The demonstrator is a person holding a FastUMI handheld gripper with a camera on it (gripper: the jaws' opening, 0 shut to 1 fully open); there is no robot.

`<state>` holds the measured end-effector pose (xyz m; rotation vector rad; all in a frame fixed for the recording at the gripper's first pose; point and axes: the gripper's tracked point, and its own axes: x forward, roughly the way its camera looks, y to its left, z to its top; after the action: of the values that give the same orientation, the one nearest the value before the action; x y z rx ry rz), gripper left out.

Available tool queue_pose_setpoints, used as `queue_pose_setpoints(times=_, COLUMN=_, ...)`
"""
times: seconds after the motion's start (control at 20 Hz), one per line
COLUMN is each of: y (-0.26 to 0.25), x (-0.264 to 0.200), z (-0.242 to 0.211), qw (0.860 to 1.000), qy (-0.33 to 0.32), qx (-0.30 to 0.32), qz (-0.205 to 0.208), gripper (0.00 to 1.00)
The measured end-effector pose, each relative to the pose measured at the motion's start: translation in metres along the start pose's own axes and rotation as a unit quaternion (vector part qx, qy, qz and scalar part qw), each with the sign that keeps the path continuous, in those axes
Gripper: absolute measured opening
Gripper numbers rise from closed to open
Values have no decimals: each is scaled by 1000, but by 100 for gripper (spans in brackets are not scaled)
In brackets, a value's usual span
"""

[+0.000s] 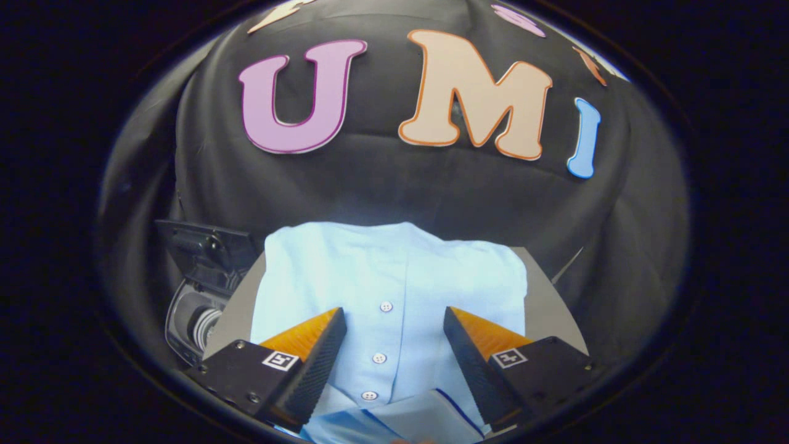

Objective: Put the clothes into the washing machine and then close the washing machine lid.

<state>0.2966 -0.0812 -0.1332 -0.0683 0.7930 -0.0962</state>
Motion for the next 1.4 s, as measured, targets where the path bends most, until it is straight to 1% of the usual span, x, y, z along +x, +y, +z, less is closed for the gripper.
queue_pose_setpoints(times=0.1, y=2, x=1, z=0, qw=1000, qy=3, qx=3, qz=10, gripper=95)
queue_pose_setpoints(times=0.2, y=4, x=3, z=-3, qw=999, qy=12, qx=31, qz=26, gripper=92)
queue_pose_setpoints(times=0.25, y=5, x=3, z=-3, qw=999, qy=15, qx=45, qz=27, gripper=88)
queue_pose_setpoints(times=0.3, y=5, x=4, z=-2, qw=999, qy=11, qx=45, qz=26, gripper=84)
queue_pose_setpoints(times=0.35, y=5, x=3, z=-3, qw=999, qy=14, qx=38, qz=25, gripper=82)
queue_pose_setpoints(times=0.4, y=11, x=3, z=-2, qw=999, qy=11, qx=35, qz=38, gripper=81)
queue_pose_setpoints(times=0.5, y=13, x=2, z=-1, qw=999, qy=10, qx=29, qz=42, gripper=64)
queue_pose_setpoints(times=0.55, y=15, x=2, z=-1, qw=999, qy=13, qx=27, qz=44, gripper=53)
queue_pose_setpoints(times=0.65, y=14, x=4, z=-1, qw=999, qy=12, qx=25, qz=37, gripper=31)
queue_pose_setpoints(times=0.7, y=14, x=2, z=0, qw=999, qy=10, qx=23, qz=35, gripper=24)
queue_pose_setpoints(times=0.75, y=14, x=2, z=0, qw=999, qy=10, qx=20, qz=33, gripper=13)
queue_pose_setpoints(times=0.85, y=14, x=2, z=0, qw=999, qy=8, qx=14, qz=30, gripper=5)
queue_pose_setpoints(times=0.95, y=15, x=3, z=0, qw=999, qy=7, qx=13, qz=31, gripper=3)
queue_pose_setpoints(times=1.4, y=15, x=2, z=1, qw=1000, qy=4, qx=8, qz=27, gripper=3)
